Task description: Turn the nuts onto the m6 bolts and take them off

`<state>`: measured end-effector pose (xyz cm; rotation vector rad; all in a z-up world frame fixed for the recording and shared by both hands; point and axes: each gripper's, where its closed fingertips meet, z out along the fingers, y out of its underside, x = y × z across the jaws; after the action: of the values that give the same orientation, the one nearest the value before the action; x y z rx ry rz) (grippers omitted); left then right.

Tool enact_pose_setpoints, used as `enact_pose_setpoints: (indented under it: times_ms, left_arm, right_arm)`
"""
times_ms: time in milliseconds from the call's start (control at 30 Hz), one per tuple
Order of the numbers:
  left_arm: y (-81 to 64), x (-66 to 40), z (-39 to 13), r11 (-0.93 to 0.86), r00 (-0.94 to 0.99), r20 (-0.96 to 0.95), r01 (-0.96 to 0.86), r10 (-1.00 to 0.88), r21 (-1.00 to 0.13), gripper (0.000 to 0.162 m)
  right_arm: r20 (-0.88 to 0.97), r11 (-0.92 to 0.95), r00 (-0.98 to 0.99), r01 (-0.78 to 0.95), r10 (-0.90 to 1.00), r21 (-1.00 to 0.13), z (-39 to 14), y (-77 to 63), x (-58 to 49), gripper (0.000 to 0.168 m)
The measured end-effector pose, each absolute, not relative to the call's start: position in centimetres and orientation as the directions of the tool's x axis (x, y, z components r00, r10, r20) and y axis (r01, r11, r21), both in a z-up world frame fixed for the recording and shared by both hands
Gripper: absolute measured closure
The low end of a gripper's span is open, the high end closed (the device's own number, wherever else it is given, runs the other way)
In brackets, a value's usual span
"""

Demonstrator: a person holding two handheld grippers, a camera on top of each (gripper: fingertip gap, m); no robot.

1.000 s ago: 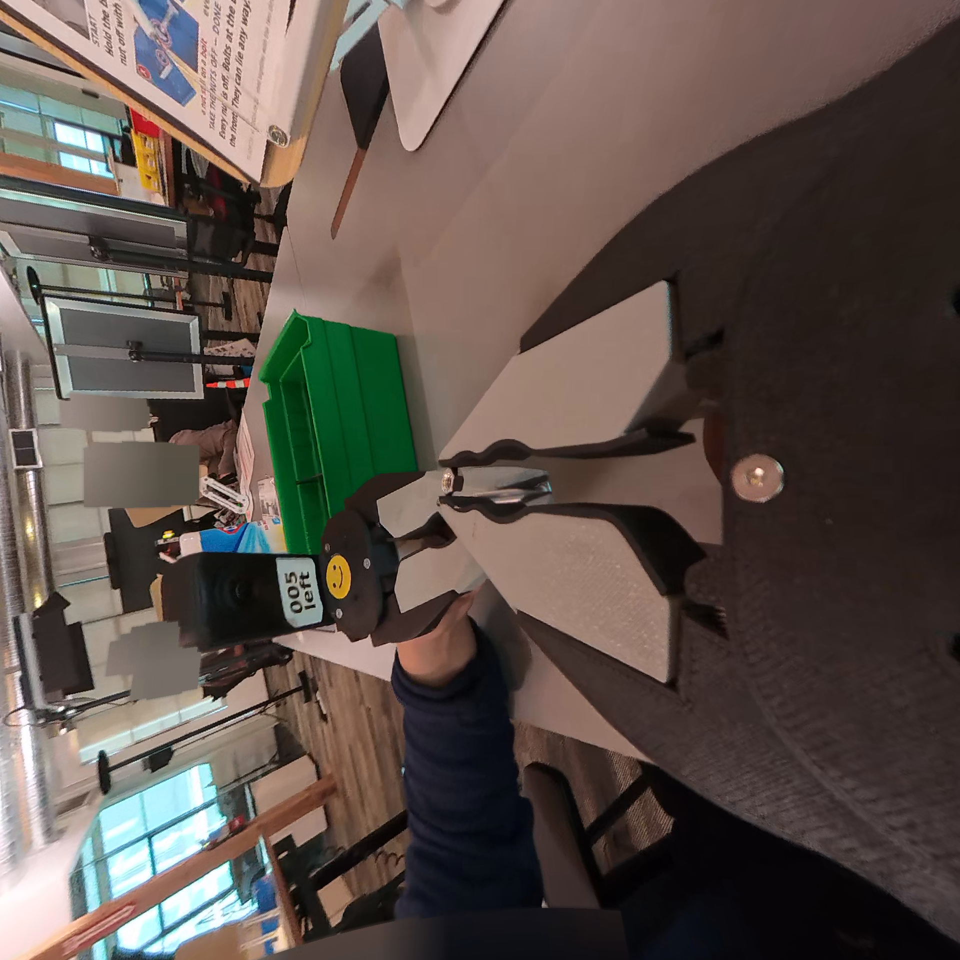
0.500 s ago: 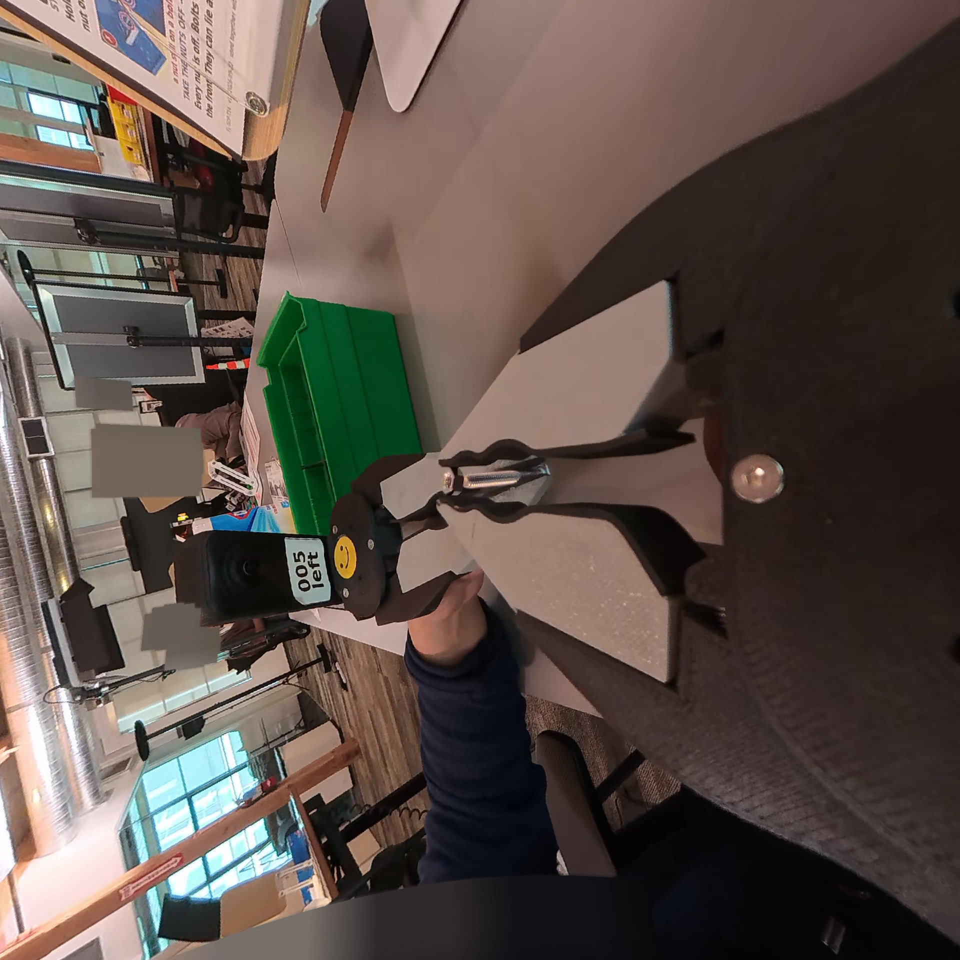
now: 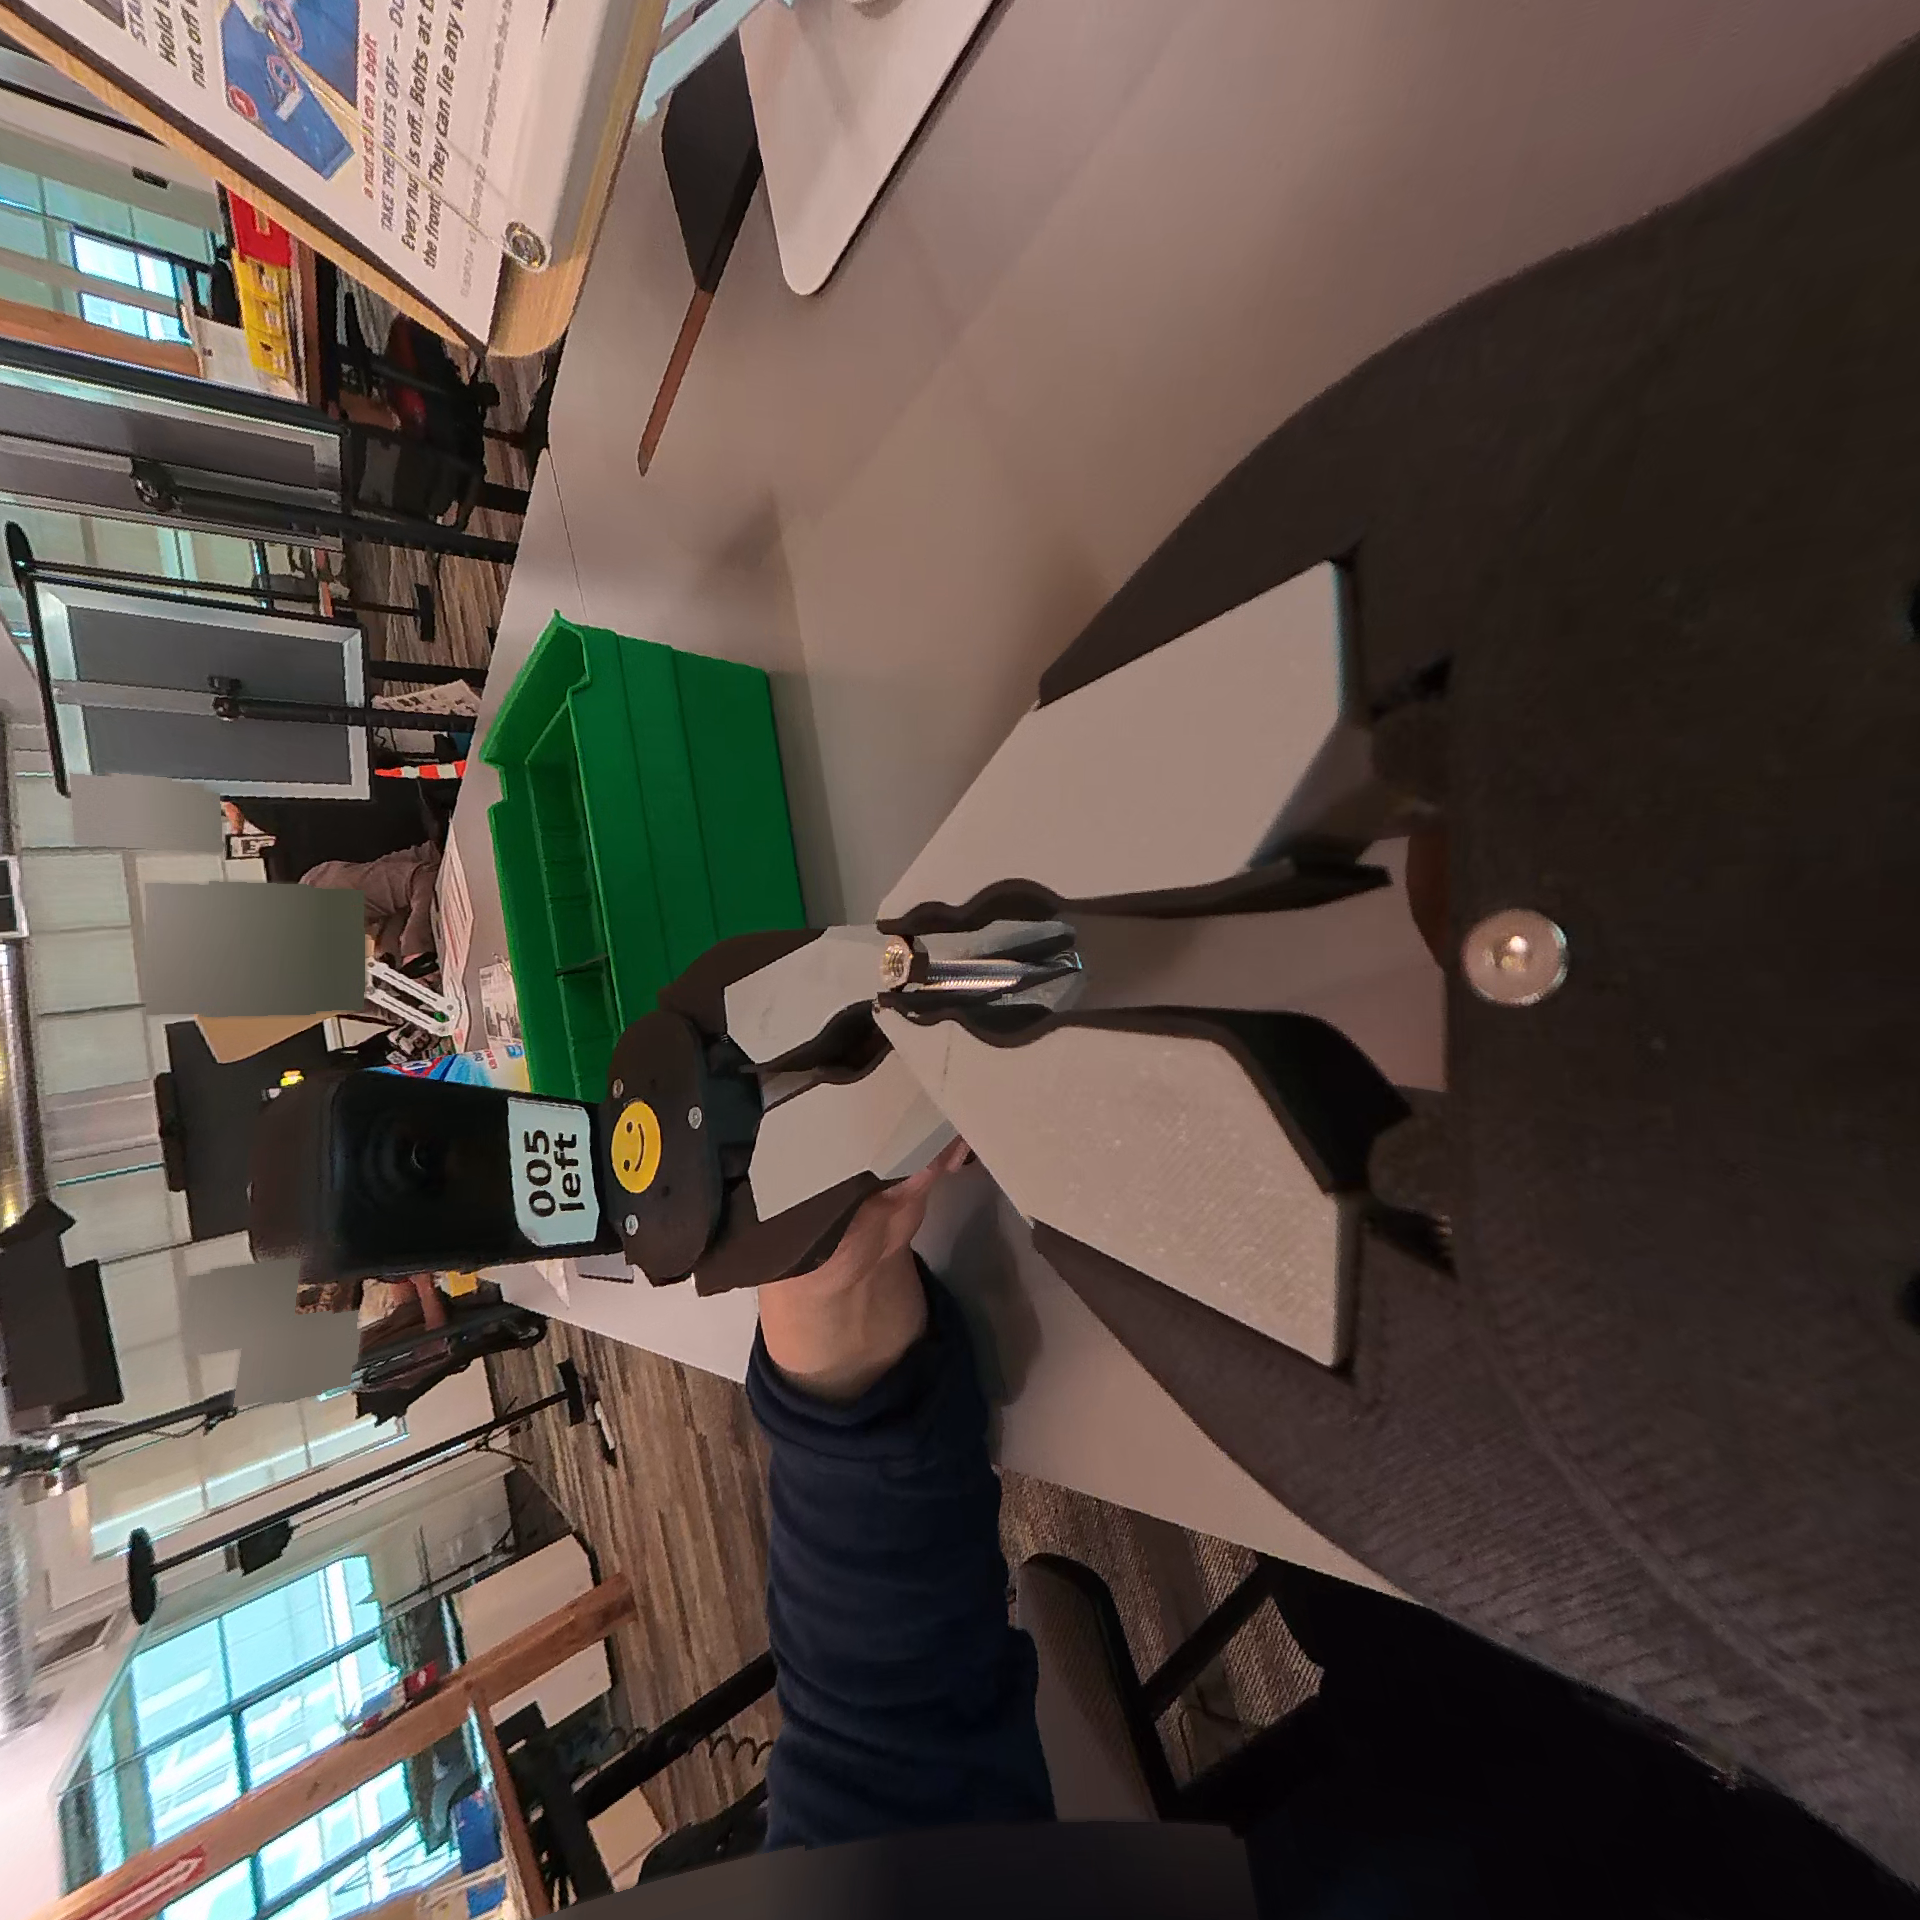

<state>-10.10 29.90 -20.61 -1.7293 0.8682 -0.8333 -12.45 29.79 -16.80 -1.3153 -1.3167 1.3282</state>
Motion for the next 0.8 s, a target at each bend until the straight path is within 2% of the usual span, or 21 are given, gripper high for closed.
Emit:
enact_pose_setpoints:
  times_ms: [800]
  left_arm:
    - [29.94,-10.09,-20.73,-0.248,0.515,0.119,-0.188,-0.849,-0.951,0.159]
  right_arm:
    - [-0.092,-0.078,-0.112,0.121,0.989,-0.990,-16.95,29.56,-12.46,0.161]
